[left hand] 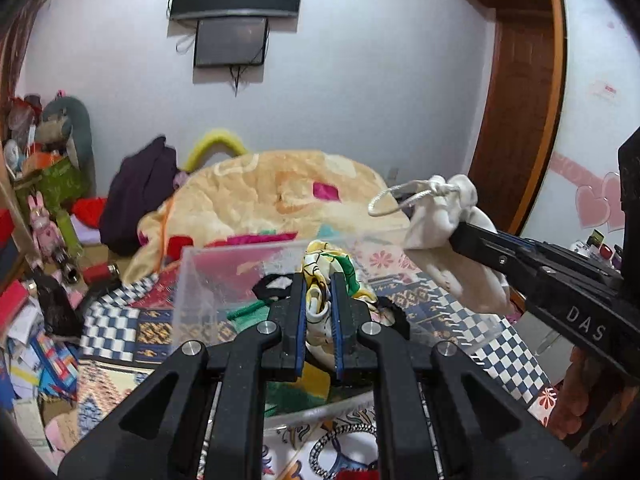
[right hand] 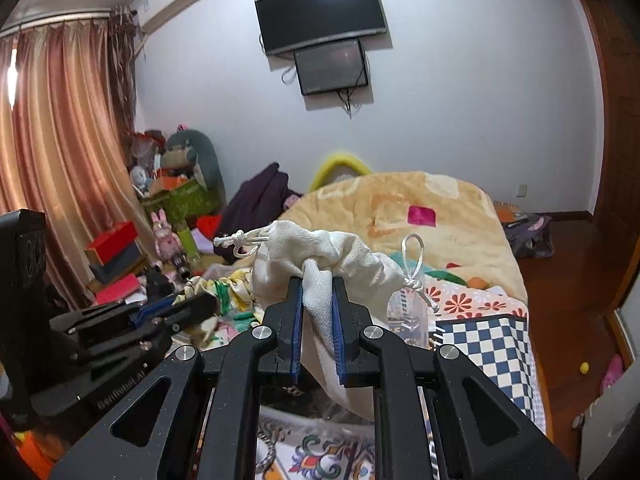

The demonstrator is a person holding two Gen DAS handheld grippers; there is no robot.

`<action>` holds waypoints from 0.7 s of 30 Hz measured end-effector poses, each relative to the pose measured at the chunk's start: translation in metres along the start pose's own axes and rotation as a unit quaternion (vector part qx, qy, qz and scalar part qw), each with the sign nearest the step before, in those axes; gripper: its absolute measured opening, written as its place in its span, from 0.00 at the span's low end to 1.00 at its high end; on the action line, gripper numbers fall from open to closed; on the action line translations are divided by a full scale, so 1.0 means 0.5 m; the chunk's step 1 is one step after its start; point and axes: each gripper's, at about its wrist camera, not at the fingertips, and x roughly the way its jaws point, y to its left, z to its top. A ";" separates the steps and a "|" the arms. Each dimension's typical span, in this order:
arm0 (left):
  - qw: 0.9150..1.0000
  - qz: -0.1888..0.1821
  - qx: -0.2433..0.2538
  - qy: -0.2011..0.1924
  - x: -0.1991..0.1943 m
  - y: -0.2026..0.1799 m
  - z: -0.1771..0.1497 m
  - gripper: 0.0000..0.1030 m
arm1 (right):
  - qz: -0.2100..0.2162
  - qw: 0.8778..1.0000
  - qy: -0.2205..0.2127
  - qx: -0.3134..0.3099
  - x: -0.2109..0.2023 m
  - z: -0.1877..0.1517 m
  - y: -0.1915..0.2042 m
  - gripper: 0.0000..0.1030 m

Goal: Organize soft objects
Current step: 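Drop the scarf into the clear box with left tool while right tool drops the pouch in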

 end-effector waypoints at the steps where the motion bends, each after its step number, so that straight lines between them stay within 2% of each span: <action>1: 1.000 0.000 -0.002 0.005 0.011 0.002 0.000 0.10 | 0.002 1.000 0.009 0.000 0.014 0.002 -0.001 0.11; 5: 1.000 0.018 0.004 0.022 0.058 0.008 -0.003 0.10 | 0.001 0.999 0.035 0.002 0.056 0.001 -0.010 0.11; 9: 0.999 0.014 -0.006 0.045 0.092 0.022 -0.008 0.10 | -0.007 0.998 0.060 0.001 0.087 -0.007 -0.012 0.11; 15: 0.998 0.026 0.001 0.059 0.110 0.027 -0.016 0.10 | -0.008 0.996 0.085 0.012 0.117 -0.024 -0.019 0.12; 21: 0.998 0.020 0.001 0.058 0.090 0.030 -0.014 0.23 | -0.015 0.994 0.104 0.002 0.129 -0.025 -0.011 0.17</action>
